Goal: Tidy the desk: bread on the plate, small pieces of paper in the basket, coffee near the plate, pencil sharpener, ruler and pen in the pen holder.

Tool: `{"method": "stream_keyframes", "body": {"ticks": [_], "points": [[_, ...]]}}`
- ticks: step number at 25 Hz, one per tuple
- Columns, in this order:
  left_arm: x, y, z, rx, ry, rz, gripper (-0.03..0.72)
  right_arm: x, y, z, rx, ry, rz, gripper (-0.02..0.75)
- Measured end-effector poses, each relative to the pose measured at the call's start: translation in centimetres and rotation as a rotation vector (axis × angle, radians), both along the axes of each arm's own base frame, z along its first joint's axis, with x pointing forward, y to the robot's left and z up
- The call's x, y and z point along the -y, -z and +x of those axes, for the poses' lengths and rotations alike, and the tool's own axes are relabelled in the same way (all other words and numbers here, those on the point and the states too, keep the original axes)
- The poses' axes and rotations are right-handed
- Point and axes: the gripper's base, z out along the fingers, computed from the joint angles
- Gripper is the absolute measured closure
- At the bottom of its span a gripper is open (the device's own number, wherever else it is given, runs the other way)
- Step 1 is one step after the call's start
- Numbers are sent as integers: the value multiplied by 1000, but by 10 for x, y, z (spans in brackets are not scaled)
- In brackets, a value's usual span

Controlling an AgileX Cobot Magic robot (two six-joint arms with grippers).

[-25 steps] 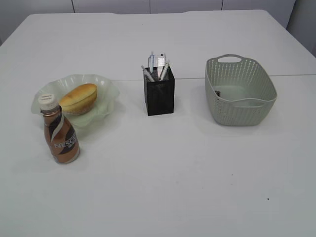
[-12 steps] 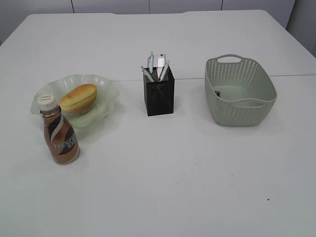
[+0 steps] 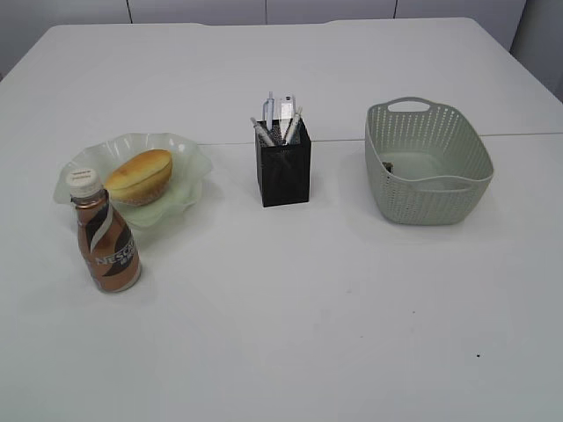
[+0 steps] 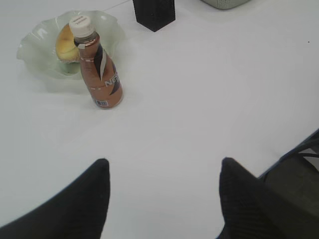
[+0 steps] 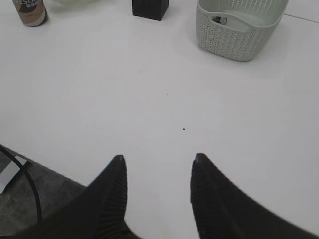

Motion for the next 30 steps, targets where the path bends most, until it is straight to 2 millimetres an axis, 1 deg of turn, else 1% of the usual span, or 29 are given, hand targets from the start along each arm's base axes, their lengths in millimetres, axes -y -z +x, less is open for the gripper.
{"method": "stream_keyframes", "body": {"ticks": [6, 13, 15, 18, 21, 23, 26, 30], "points": [[-1, 0, 0, 2, -7, 10, 191, 0, 0, 1, -14, 34, 39, 395], [-1, 1, 1, 0, -7, 11, 191, 0, 0, 1, -13, 54, 44, 397], [-1, 1, 1, 0, -7, 11, 191, 0, 0, 1, -12, 89, 43, 397], [-1, 1, 1, 0, -12, 11, 191, -1, 0, 0, -10, 191, 45, 397], [0, 1, 2, 0, -58, 11, 191, -2, 0, 0, -8, 282, 45, 397], [1, 1, 3, 0, -112, 11, 191, -2, 0, 0, -7, 308, 45, 397], [1, 1, 4, 0, -163, 11, 191, -3, 0, 0, -7, 314, 45, 397], [1, 1, 4, -1, -169, 11, 191, -3, 0, 0, -5, 314, 46, 397]]}}
